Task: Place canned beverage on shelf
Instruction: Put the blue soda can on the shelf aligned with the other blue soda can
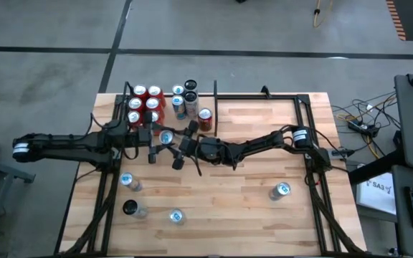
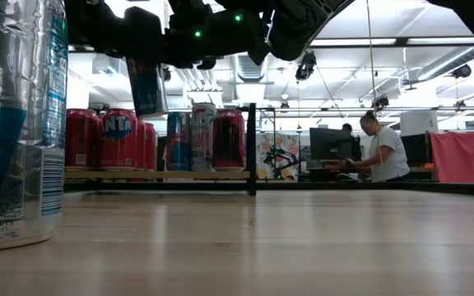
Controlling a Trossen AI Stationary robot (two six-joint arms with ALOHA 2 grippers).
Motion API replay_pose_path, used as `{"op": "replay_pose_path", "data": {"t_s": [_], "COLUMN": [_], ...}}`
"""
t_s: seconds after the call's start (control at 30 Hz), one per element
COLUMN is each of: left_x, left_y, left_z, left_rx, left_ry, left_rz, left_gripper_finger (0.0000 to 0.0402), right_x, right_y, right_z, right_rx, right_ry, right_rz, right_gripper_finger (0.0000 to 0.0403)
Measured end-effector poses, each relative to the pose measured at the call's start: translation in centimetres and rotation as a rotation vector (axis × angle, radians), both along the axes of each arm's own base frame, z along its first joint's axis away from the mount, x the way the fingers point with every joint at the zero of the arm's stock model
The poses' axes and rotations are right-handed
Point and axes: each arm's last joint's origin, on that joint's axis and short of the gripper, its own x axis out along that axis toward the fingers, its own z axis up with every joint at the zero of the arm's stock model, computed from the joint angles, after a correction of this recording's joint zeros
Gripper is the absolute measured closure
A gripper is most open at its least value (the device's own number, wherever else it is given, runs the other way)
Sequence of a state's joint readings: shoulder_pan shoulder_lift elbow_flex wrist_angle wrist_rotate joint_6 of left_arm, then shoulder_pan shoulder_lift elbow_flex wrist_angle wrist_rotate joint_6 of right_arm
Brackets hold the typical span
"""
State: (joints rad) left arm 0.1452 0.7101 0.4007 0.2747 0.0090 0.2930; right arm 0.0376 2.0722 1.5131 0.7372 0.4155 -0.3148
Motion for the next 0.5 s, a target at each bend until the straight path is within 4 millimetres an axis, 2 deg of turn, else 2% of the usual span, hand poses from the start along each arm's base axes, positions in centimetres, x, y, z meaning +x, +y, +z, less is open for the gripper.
{"op": "replay_pose_path", "data": {"t_s": [0.2, 0.4, 0.5], "left_x": [0.0, -0.3, -0.1], "left_y": [0.2, 0.9, 1.1], "left_z": [0.5, 0.6, 0.4], "left_rx": [-0.104, -0.188, -0.234], "left_ry": [-0.053, -0.098, -0.109], "left_rz": [0.084, 0.327, 0.379], "left_gripper_finger": [0.0187, 0.0187, 0.0187], "right_x": [-0.4, -2.0, -3.2], "right_y": [-0.1, -0.4, -0.4], "right_z": [1.2, 3.7, 5.4], "right_rx": [0.003, 0.021, 0.052], "right_ry": [0.013, 0.106, 0.161], "right_rz": [-0.018, -0.108, -0.111], "right_gripper_finger": [0.0111, 0.0113, 0.0119]}}
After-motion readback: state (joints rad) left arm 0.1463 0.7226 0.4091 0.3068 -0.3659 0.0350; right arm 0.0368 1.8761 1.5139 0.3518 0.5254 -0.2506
